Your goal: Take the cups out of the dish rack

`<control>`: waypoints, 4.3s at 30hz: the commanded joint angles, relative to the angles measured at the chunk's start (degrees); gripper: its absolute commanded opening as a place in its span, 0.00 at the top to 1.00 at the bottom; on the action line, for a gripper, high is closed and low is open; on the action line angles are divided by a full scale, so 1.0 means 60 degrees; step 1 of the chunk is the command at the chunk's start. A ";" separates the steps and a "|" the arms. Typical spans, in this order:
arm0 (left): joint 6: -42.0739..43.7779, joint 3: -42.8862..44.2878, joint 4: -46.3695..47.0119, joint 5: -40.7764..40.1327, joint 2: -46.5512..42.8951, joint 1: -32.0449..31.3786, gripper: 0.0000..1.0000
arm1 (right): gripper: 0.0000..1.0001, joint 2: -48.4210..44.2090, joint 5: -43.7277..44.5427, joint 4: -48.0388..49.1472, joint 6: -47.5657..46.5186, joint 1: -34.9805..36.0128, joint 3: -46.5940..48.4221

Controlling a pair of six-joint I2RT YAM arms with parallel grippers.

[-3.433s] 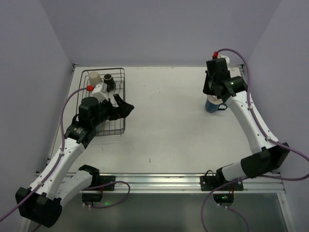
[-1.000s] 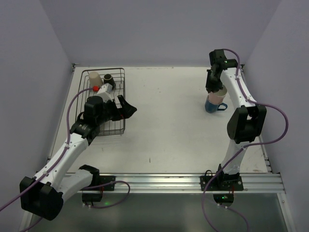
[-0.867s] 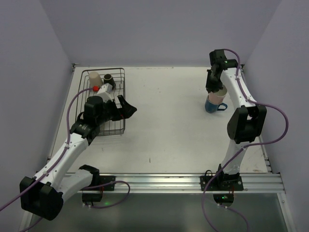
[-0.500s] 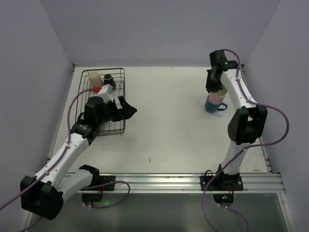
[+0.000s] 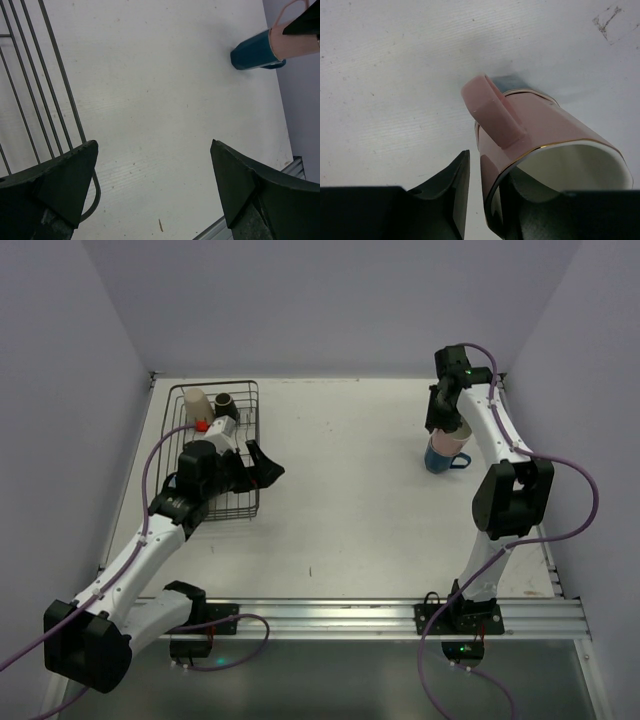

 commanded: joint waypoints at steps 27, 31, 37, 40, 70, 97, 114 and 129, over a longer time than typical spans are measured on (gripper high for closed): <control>0.0991 0.1161 -0.1866 -0.2501 -0.0010 0.0011 0.00 | 0.52 -0.2815 0.0777 -0.0434 0.0195 0.0058 -0.0209; 0.1299 0.2011 -0.3083 -0.4885 -0.0098 0.0186 0.00 | 0.51 -0.3621 0.0791 -0.0434 0.0254 0.0248 -0.0561; 0.1446 0.3095 -0.4697 -0.6865 0.0077 0.0538 0.00 | 0.50 -0.4954 0.0763 0.0019 0.0444 0.1652 -0.1249; 0.1270 0.3199 -0.5284 -0.7424 0.0297 0.0743 0.00 | 0.49 -0.5393 0.0398 0.0398 0.0635 0.2722 -0.1586; 0.3638 0.2805 -0.5389 -0.6563 -0.0038 0.1520 0.00 | 0.47 -0.7299 -0.2402 0.3360 0.0474 0.5288 -0.5966; 0.5972 0.3917 -0.5915 -0.2974 0.2333 0.3087 0.00 | 0.45 -0.7767 -0.3896 0.3594 -0.0317 0.5522 -0.5893; 0.5914 0.4034 -0.6061 -0.4378 0.2496 0.3087 0.00 | 0.45 -0.7885 -0.3896 0.3755 -0.0346 0.5742 -0.6230; 0.5767 0.3756 -0.6003 -0.4218 0.3021 0.3087 0.00 | 0.44 -0.7958 -0.3838 0.3887 -0.0346 0.5845 -0.6391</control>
